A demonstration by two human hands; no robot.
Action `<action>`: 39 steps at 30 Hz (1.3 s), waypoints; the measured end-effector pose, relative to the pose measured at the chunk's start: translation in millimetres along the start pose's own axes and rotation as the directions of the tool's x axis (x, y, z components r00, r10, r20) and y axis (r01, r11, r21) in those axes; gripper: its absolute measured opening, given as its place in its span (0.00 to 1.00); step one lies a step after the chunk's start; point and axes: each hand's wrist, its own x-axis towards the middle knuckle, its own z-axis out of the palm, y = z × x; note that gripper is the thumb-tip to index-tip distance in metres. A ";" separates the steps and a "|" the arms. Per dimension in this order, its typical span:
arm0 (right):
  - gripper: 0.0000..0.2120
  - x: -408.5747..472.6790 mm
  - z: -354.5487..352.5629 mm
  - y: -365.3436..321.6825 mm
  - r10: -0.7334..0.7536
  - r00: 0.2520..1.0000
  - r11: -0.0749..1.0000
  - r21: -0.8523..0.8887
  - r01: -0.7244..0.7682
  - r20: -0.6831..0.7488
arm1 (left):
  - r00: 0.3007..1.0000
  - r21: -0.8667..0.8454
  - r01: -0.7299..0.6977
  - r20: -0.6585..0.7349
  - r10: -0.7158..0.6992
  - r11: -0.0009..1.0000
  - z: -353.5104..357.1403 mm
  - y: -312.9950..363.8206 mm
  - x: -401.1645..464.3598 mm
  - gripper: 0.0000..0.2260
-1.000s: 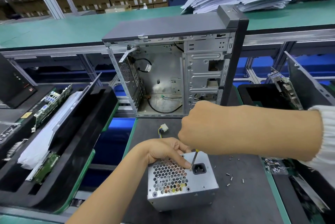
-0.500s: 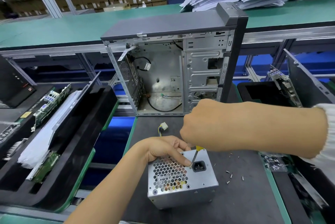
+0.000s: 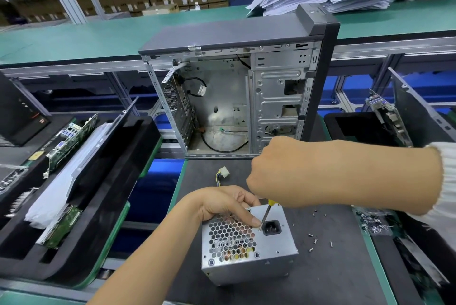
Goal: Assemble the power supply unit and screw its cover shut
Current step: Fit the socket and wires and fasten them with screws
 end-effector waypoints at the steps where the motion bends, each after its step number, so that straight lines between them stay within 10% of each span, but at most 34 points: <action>1: 0.19 -2.6 -2.8 0.1 -0.033 0.999 0.999 0.007 0.033 0.005 | 1.000 0.002 -0.004 0.027 0.004 1.000 0.2 0.6 -0.7 0.12; 12: 0.11 -15.8 -15.6 -1.8 -0.061 0.998 0.994 0.088 0.061 -0.003 | 0.999 0.035 -0.018 -0.027 0.018 0.999 1.2 1.2 -1.0 0.25; 17: 0.18 -14.8 -9.4 -2.7 -0.069 0.996 0.996 0.050 0.072 -0.054 | 1.000 0.055 -0.010 0.014 0.009 0.998 -0.2 3.5 -3.1 0.10; 26: 0.06 -14.3 -14.7 0.6 -0.055 0.998 0.990 0.131 0.054 0.007 | 0.998 0.012 -0.055 -0.018 0.055 0.998 -1.1 0.8 0.1 0.10; 30: 0.20 -15.8 -17.6 -1.3 -0.047 0.996 0.998 0.046 0.051 -0.080 | 0.998 0.016 -0.056 -0.013 0.056 0.998 -2.2 -0.9 2.3 0.10; 39: 0.14 -11.9 -22.3 -3.4 -0.030 0.992 0.991 0.135 0.013 0.122 | 0.999 0.029 -0.039 0.036 0.038 0.999 -0.4 0.7 -0.4 0.09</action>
